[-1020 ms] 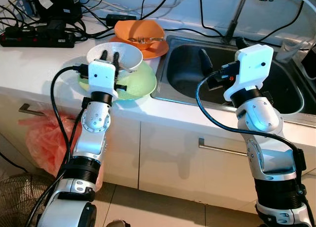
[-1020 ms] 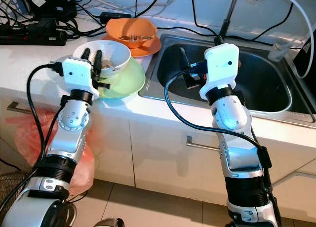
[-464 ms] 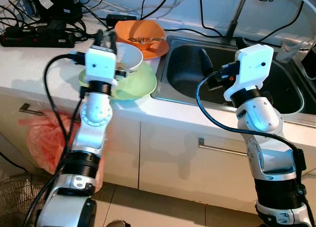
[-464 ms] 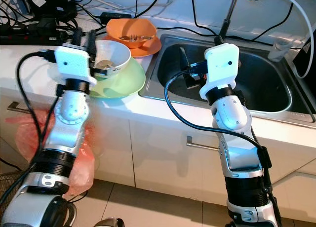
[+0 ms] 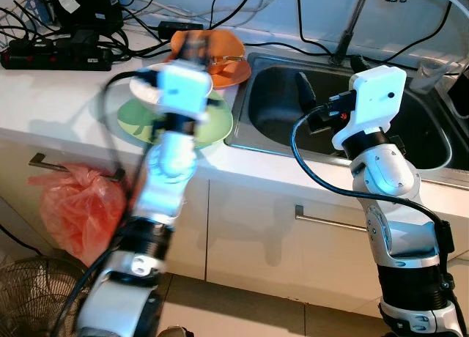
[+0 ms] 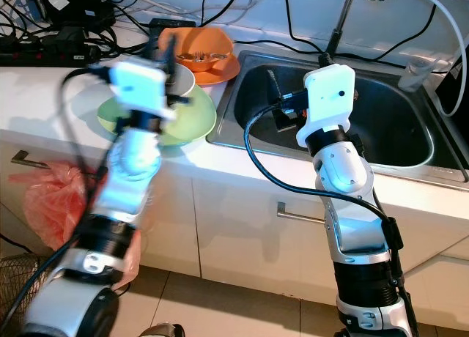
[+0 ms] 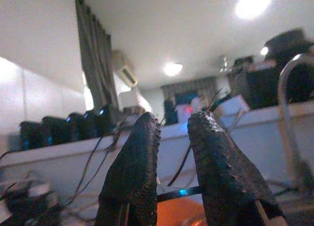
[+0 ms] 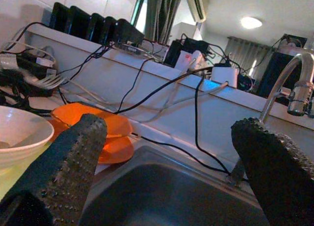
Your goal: Kitchen organization
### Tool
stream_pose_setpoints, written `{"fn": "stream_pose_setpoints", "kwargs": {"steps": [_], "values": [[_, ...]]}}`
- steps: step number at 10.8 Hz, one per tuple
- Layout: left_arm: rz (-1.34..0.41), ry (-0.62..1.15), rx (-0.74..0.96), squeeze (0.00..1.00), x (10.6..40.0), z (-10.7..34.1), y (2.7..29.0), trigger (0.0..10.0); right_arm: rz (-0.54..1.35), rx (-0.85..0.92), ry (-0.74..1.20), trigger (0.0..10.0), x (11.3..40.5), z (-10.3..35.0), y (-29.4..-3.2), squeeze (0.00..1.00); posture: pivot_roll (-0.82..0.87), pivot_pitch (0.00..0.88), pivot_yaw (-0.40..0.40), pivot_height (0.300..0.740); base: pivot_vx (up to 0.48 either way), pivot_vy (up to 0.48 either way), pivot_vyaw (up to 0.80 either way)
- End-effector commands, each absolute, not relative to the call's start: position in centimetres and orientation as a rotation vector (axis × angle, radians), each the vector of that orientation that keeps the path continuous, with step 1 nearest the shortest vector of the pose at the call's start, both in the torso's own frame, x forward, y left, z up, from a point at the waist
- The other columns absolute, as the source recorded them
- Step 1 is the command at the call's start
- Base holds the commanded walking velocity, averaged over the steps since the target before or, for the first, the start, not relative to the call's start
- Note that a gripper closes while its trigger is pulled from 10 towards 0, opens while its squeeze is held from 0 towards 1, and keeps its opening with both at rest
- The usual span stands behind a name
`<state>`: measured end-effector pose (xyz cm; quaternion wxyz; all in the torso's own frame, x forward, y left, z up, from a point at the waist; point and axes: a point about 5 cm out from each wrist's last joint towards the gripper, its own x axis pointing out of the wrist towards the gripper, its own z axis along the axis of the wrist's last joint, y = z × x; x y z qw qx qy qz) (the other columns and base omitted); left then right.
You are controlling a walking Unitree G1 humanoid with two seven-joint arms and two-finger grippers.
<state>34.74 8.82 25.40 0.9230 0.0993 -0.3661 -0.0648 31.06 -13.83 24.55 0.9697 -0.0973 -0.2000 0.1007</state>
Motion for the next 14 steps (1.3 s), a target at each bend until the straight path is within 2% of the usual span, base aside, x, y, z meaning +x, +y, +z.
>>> {"fn": "stream_pose_setpoints", "kwargs": {"steps": [1,8,11,14], "values": [[-0.168,-0.794,0.192,0.0,34.6,26.5,7.9,0.0,0.19,-0.196,-0.419,10.0,31.2,24.9,-14.0,0.0,-0.01,0.021,-0.039,0.74,0.0,0.0,0.0],[-0.426,-0.697,0.057,0.0,34.7,26.1,4.1,0.0,0.152,-0.203,-0.376,10.0,30.9,23.7,-14.2,0.0,-0.02,0.024,0.005,0.74,0.0,0.0,0.0],[-0.404,-0.64,0.057,0.0,35.4,25.3,4.7,0.0,0.081,-0.207,-0.375,10.0,30.9,23.7,-15.2,0.0,-0.02,0.025,0.02,0.74,0.0,0.0,0.0],[-0.349,-0.572,0.069,0.0,36.0,24.0,6.2,0.0,0.07,-0.205,-0.371,10.0,30.8,23.6,-15.3,0.0,-0.03,0.023,0.024,0.74,0.0,0.0,-0.8]]}}
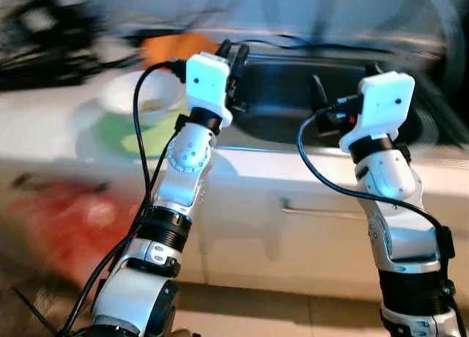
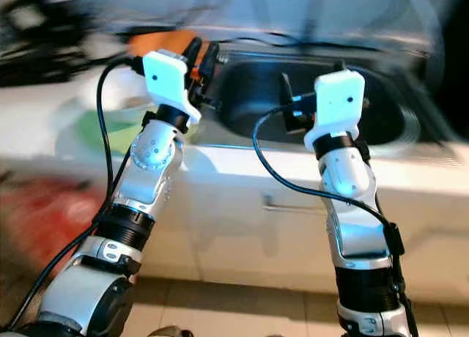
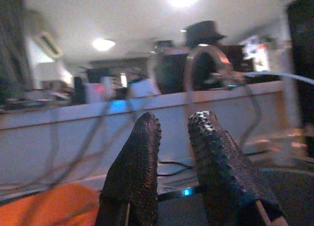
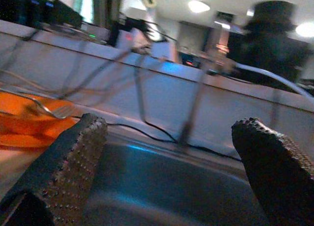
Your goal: Kitchen organization
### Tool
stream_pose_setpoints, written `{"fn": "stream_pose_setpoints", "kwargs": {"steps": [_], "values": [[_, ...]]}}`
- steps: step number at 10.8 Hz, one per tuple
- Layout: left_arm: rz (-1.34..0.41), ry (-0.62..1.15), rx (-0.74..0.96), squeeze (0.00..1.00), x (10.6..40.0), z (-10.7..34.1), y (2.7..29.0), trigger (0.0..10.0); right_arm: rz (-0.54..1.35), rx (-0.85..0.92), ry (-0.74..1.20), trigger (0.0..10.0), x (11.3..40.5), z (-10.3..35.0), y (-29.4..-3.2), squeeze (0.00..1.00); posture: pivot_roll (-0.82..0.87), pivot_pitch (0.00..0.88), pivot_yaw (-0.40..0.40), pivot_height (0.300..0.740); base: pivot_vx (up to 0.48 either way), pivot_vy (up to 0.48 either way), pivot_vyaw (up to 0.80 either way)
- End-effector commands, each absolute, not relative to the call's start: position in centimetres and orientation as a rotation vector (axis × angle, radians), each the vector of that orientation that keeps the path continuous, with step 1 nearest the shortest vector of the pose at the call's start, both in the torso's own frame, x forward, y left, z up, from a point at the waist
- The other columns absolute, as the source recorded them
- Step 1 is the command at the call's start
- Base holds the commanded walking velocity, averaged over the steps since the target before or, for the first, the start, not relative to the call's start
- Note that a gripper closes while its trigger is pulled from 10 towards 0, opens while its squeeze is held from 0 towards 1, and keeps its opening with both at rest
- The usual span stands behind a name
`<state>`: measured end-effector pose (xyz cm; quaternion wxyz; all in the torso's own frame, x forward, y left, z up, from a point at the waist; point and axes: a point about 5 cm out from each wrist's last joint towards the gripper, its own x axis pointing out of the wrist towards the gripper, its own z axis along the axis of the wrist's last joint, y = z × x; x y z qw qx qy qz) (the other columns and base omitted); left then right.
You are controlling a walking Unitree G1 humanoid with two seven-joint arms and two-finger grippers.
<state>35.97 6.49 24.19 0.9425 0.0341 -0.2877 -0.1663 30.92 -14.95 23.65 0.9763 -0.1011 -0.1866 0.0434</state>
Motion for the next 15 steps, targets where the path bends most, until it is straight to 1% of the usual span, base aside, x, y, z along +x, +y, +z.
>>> {"fn": "stream_pose_setpoints", "kwargs": {"steps": [1,5,7,9,10,12,13,14,15], "values": [[-0.341,-0.557,0.071,0.0,36.0,23.5,6.5,0.0,0.068,-0.207,-0.369,10.0,30.8,23.6,-15.3,0.0,-0.03,0.023,0.023,0.74,0.0,0.0,-0.8],[-0.327,-0.509,0.084,0.0,36.1,22.2,6.8,0.0,0.082,-0.221,-0.354,10.0,30.8,23.4,-15.3,0.0,-0.03,0.021,0.024,0.74,0.0,0.0,-0.72],[-0.324,-0.492,0.086,0.0,36.1,21.8,6.9,0.0,0.102,-0.197,-0.333,10.0,30.7,23.1,-15.0,0.0,-0.03,0.025,0.024,0.74,0.0,0.0,0.0],[-0.312,-0.461,0.093,0.0,36.3,21.1,7.2,0.0,0.15,-0.131,-0.214,10.0,31.0,22.0,-14.5,0.0,-0.03,0.034,0.021,0.74,0.0,0.0,0.0],[-0.302,-0.447,0.098,0.0,36.5,20.8,7.5,0.0,0.216,-0.071,-0.117,10.0,31.0,21.1,-14.0,0.0,-0.04,0.041,0.019,0.74,0.0,0.0,0.0],[-0.296,-0.416,0.104,0.0,36.7,20.1,7.6,0.0,0.27,-0.05,-0.062,10.0,30.8,20.5,-13.6,0.0,-0.04,0.049,0.017,0.74,0.0,0.0,0.0],[-0.292,-0.384,0.101,0.0,36.7,19.2,7.7,0.0,0.357,-0.042,-0.007,10.0,30.1,20.0,-12.6,0.0,-0.05,0.055,0.018,0.74,0.0,0.0,0.0],[-0.294,-0.378,0.102,0.0,36.7,19.0,7.6,0.0,0.386,-0.023,0.01,10.0,29.8,19.9,-12.3,0.0,-0.05,0.058,0.018,0.74,0.0,0.0,0.0],[-0.3,-0.348,0.103,0.0,36.8,18.4,7.5,0.1,0.473,0.003,0.044,10.0,29.1,20.0,-11.4,0.0,-0.06,0.063,0.02,0.74,0.0,0.0,0.0]]}}
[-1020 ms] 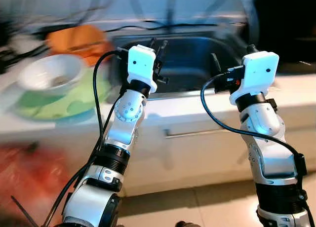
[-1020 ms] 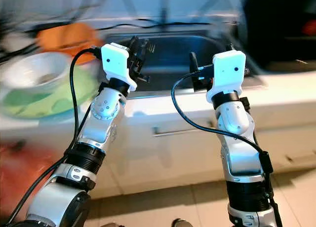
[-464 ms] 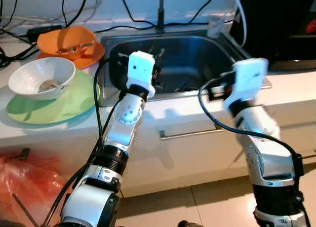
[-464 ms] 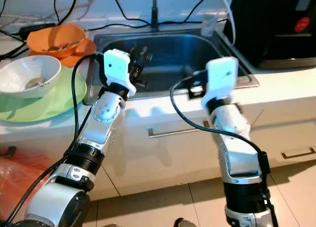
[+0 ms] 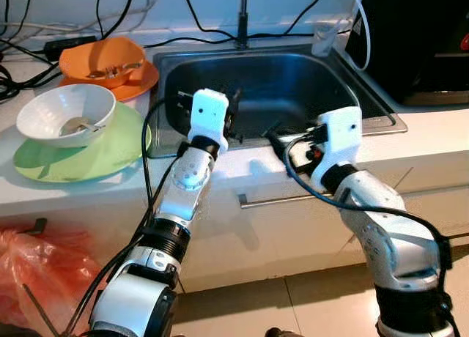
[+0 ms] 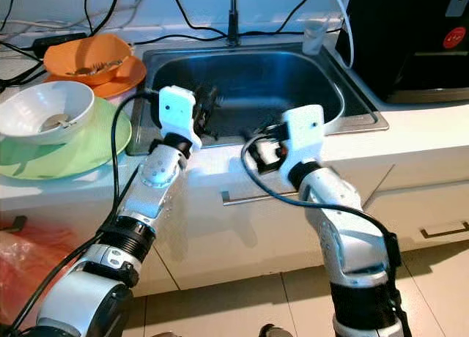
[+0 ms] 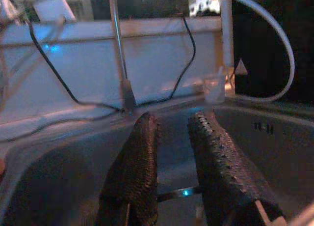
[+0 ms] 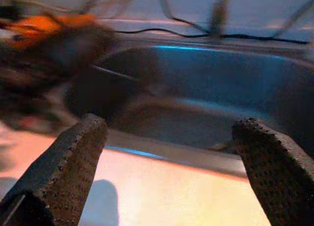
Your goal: Kitchen organization
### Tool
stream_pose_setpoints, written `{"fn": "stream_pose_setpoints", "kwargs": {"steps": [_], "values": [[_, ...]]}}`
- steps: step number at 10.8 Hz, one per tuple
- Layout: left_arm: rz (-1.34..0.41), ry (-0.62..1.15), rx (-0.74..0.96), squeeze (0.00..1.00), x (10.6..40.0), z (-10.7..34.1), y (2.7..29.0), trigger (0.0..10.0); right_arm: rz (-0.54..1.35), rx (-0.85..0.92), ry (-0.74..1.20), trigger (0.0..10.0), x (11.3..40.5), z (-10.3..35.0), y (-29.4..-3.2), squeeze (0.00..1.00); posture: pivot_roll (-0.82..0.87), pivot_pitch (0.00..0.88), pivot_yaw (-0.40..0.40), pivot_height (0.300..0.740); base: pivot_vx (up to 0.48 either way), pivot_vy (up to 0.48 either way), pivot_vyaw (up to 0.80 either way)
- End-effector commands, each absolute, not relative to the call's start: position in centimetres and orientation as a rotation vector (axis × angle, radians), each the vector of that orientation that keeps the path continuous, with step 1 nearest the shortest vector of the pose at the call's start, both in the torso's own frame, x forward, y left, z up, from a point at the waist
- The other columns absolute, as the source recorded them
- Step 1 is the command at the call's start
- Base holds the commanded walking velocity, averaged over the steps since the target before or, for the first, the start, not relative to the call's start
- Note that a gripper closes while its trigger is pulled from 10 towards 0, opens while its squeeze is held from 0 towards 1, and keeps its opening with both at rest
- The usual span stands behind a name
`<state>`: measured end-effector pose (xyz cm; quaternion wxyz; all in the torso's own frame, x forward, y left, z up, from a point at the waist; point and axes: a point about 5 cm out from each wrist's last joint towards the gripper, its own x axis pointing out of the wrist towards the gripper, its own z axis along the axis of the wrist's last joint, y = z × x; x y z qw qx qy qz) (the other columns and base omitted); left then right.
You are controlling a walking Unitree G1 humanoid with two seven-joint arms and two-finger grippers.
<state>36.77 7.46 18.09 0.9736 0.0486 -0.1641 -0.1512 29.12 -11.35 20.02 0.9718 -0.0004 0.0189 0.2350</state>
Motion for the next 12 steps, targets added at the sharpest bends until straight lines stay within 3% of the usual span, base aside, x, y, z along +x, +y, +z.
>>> {"fn": "stream_pose_setpoints", "kwargs": {"steps": [1,6,9,11,12], "values": [[-0.303,-0.339,0.101,0.0,36.9,18.2,7.4,0.4,0.512,0.002,0.059,10.0,28.6,20.0,-11.1,0.0,-0.07,0.069,0.02,0.74,0.0,0.0,0.0],[-0.282,-0.332,0.099,0.0,37.7,18.6,7.9,1.8,0.552,-0.001,0.135,10.0,27.6,19.8,-10.9,0.0,-0.08,0.082,0.023,0.74,0.0,0.0,0.0],[-0.275,-0.328,0.093,0.0,37.9,18.6,8.1,0.0,0.562,0.004,0.145,10.0,27.4,19.8,-10.6,0.0,-0.08,0.083,0.026,0.74,0.0,0.0,0.0],[-0.244,-0.319,0.085,0.0,38.4,18.8,8.5,1.2,0.563,-0.005,0.144,10.0,27.3,19.8,-10.6,0.0,-0.09,0.085,0.024,0.74,0.0,0.0,0.0],[-0.226,-0.309,0.086,0.0,38.7,18.9,8.4,2.8,0.566,-0.004,0.143,10.0,27.2,19.8,-10.5,0.0,-0.09,0.086,0.017,0.74,0.0,0.0,0.0]]}}
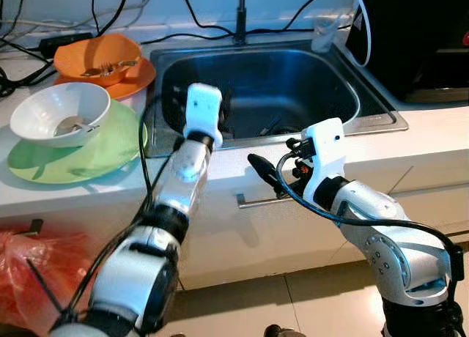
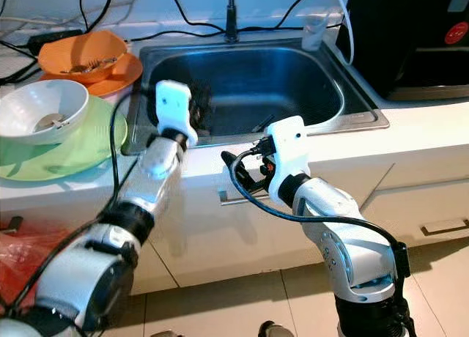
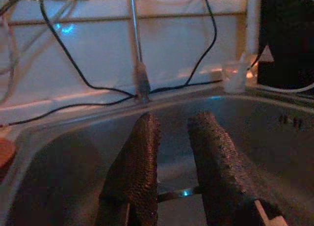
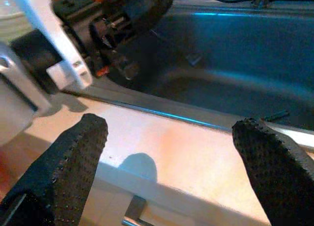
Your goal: Kitchen organization
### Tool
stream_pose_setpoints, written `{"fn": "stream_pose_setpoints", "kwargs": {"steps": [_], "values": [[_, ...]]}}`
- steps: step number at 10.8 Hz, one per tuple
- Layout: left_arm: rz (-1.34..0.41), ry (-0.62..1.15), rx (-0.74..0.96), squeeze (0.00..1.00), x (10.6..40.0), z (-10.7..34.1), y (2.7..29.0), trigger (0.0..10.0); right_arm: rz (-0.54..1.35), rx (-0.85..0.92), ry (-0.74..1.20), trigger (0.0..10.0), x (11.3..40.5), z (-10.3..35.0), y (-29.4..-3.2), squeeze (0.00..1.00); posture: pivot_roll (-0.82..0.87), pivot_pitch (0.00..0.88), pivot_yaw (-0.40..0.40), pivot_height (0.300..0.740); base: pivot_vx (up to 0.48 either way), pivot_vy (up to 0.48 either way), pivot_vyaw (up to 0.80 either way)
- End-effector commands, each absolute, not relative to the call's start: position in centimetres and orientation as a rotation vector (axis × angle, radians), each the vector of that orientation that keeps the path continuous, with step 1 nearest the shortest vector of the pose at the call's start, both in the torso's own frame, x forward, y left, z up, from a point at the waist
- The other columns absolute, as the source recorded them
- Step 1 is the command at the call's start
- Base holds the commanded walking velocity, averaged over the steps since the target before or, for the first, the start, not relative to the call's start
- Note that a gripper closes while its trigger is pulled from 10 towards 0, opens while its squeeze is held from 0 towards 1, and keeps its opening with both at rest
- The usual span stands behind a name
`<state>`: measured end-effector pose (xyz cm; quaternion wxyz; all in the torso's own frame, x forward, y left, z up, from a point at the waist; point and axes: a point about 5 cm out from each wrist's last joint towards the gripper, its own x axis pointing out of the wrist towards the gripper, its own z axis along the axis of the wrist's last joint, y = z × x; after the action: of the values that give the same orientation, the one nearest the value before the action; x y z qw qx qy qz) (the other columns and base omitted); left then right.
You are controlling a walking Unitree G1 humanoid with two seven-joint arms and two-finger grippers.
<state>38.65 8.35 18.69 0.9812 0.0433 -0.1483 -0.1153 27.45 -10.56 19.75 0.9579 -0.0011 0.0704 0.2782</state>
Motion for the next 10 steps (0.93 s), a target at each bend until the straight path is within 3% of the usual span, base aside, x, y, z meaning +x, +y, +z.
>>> {"fn": "stream_pose_setpoints", "kwargs": {"steps": [1,2,3,4,9,10], "values": [[-0.218,-0.297,0.083,0.0,38.8,18.8,8.3,3.5,0.573,0.0,0.142,10.0,27.1,19.9,-10.4,0.0,-0.1,0.087,0.017,0.74,0.0,0.0,0.0],[-0.219,-0.288,0.082,0.0,38.9,18.8,8.1,4.9,0.585,0.004,0.142,10.0,27.1,20.0,-10.2,0.0,-0.1,0.088,0.016,0.74,0.0,0.0,0.0],[-0.232,-0.278,0.09,0.0,39.0,18.8,7.6,7.9,0.591,0.005,0.144,10.0,27.0,20.1,-10.1,0.0,-0.1,0.09,0.018,0.74,0.0,0.0,0.0],[-0.234,-0.278,0.092,0.0,39.0,18.9,7.6,9.9,0.59,0.007,0.155,10.0,26.9,19.9,-10.1,0.0,-0.1,0.089,0.019,0.74,0.0,0.0,0.0],[-0.21,-0.257,0.114,0.0,39.4,18.7,8.4,10.0,0.575,-0.012,0.17,10.0,26.8,19.7,-10.4,0.0,-0.1,0.087,0.02,0.74,0.0,0.0,0.0],[-0.197,-0.249,0.117,1.0,39.4,18.5,8.8,10.0,0.573,-0.015,0.168,10.0,26.8,19.7,-10.5,0.0,-0.1,0.087,0.02,0.74,0.0,0.0,0.0]]}}
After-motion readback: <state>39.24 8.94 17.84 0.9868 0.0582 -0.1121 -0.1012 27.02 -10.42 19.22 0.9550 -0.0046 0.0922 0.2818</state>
